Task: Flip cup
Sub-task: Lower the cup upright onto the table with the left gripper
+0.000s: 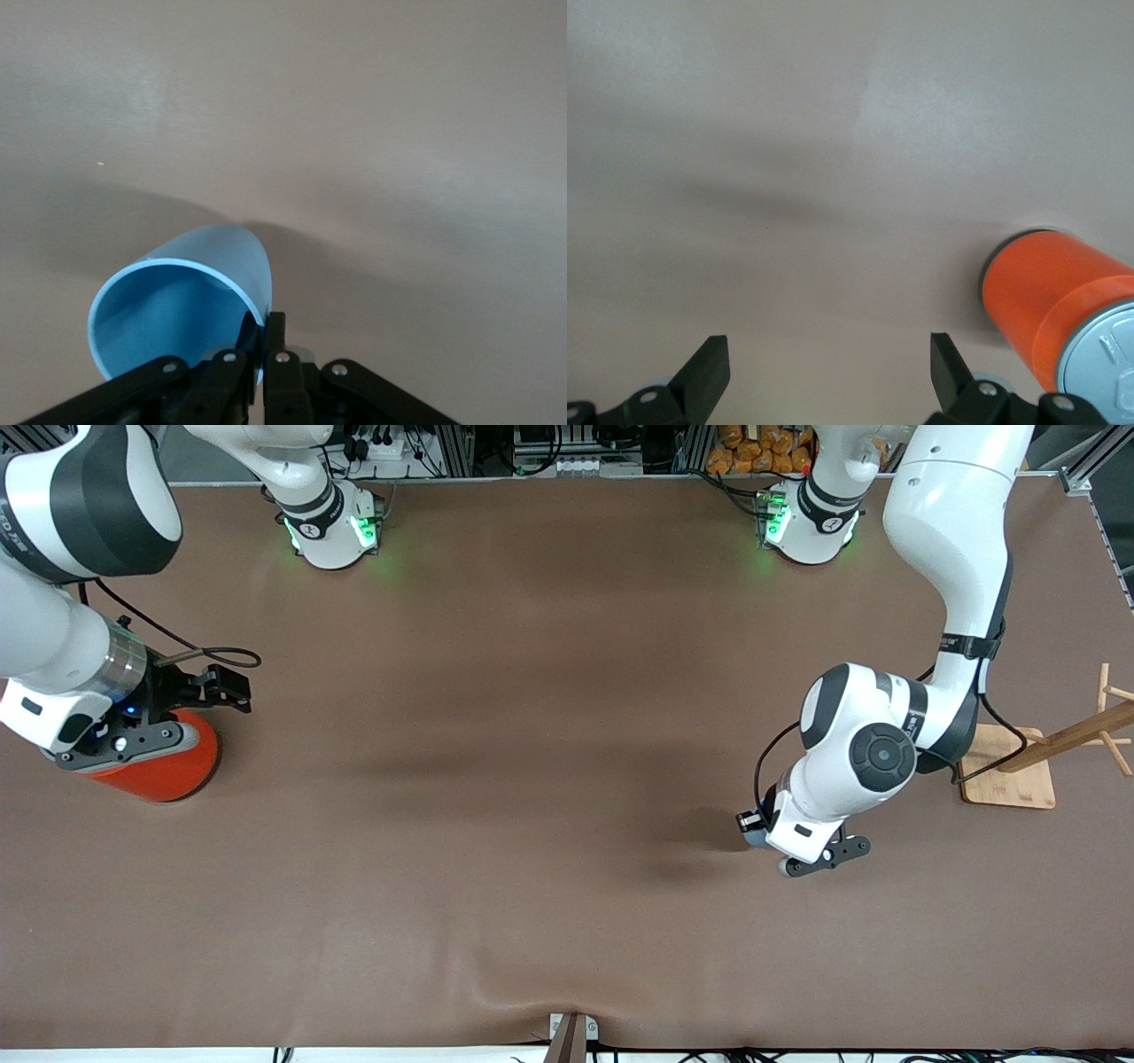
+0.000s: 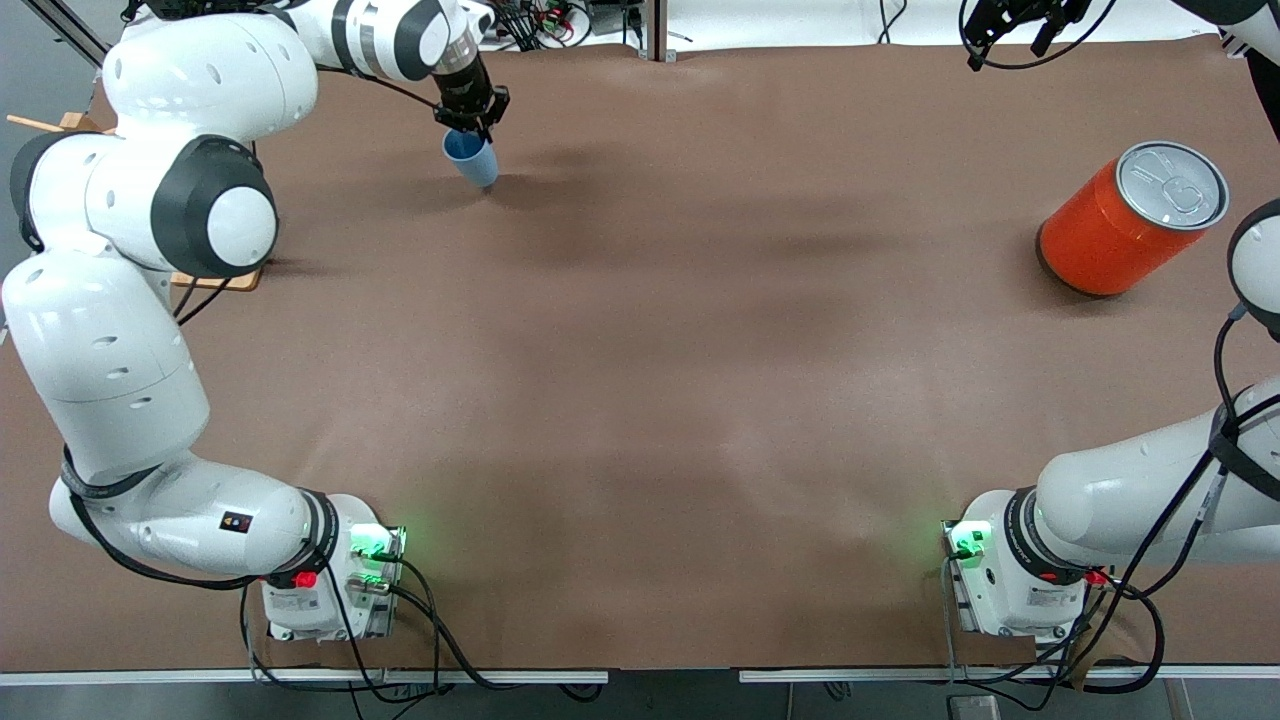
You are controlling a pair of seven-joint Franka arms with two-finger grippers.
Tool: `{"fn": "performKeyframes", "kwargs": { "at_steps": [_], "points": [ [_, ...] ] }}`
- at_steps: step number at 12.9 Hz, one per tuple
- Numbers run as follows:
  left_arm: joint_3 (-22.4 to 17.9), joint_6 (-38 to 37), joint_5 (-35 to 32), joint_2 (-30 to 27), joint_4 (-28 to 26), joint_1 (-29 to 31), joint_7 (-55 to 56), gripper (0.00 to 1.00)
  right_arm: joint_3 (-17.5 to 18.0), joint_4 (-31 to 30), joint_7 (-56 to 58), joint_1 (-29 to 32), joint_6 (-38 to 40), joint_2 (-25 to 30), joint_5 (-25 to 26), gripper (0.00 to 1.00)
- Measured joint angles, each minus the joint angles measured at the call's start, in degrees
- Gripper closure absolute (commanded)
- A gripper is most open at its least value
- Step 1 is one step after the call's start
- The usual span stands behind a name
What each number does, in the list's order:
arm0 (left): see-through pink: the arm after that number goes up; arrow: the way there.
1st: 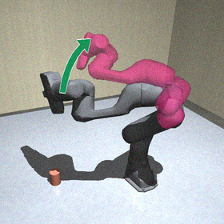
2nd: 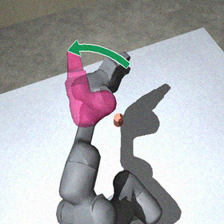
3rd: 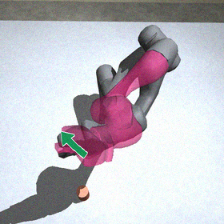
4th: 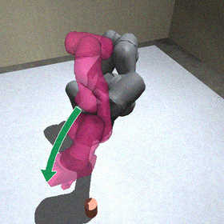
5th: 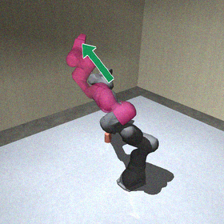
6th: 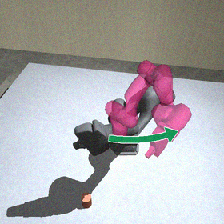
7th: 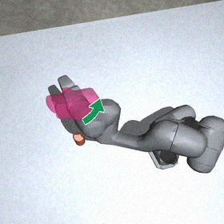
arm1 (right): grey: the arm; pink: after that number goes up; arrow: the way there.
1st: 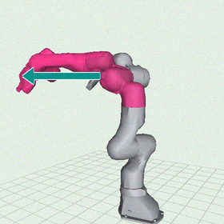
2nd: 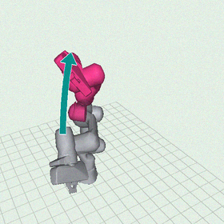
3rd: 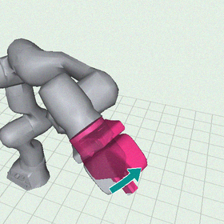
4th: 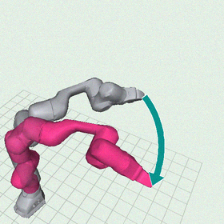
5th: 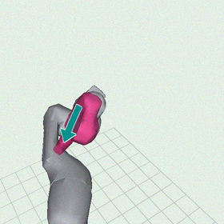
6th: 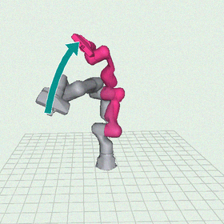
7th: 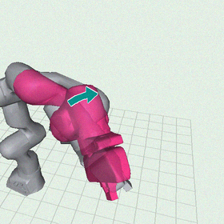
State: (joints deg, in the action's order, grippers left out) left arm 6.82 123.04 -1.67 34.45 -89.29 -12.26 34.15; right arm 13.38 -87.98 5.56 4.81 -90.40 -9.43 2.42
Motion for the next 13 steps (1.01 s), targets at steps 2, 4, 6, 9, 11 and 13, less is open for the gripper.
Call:
{"fn": "performKeyframes", "kwargs": {
  "at_steps": [2,4,6,9,11,13],
  "points": [
    [-0.08,-3.33,-0.76,0.56,-0.51,0.52,-4.95,1.00,0.00,-1.12,-0.42,0.00,-0.15,1.25,-0.28,0.00],
    [-0.19,-5.28,-0.78,0.56,-0.62,1.43,-7.96,1.00,0.00,-2.37,-1.41,0.00,-1.45,2.28,-0.80,0.00],
    [-0.10,-6.67,-2.02,0.55,-0.62,1.32,-8.37,1.00,0.08,-3.78,-2.81,-0.05,-3.00,3.29,-1.15,0.00],
    [0.00,-8.74,-5.70,0.53,-0.61,1.20,-8.36,1.00,0.44,-5.52,-5.06,-0.23,-4.37,4.34,-1.25,0.00],
    [0.00,-9.11,-6.76,0.53,-0.61,1.18,-8.36,0.50,0.52,-5.87,-5.18,-0.34,-4.63,4.57,-1.26,0.00],
    [-0.03,-9.24,-7.04,0.52,-0.55,1.33,-8.20,0.00,0.43,-5.67,-5.29,-0.32,-5.39,4.81,-1.26,0.00]
  ]
}}
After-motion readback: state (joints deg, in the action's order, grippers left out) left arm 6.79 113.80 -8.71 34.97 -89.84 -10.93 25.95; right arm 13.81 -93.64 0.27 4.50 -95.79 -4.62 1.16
